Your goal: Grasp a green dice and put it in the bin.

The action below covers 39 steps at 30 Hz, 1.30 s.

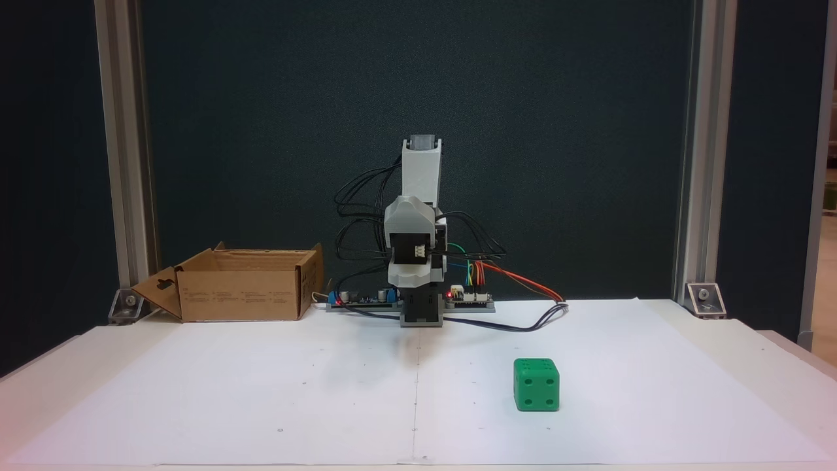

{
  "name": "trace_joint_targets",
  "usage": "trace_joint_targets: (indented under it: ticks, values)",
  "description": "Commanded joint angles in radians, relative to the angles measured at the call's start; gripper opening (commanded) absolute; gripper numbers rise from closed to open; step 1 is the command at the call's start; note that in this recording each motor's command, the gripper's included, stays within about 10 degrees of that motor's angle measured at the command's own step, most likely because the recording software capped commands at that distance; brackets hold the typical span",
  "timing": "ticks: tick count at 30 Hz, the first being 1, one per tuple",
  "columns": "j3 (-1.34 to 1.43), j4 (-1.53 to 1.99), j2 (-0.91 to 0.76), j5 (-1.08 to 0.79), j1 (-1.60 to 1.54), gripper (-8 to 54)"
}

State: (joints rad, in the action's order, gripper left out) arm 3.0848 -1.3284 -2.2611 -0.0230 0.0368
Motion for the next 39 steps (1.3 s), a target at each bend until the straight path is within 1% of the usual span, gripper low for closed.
trace_joint_targets:
  ticks: [1,24,25,28,39]
  values:
    - [0.041,-0.003,-0.103,-0.043,-0.006,44.1]
    - [0.041,0.000,-0.103,-0.043,-0.009,44.1]
    - [0.041,0.000,-0.103,-0.048,-0.011,44.0]
    - [0.041,0.000,-0.103,-0.147,-0.029,43.9]
    - [0.041,0.012,-0.101,-0.149,-0.046,43.8]
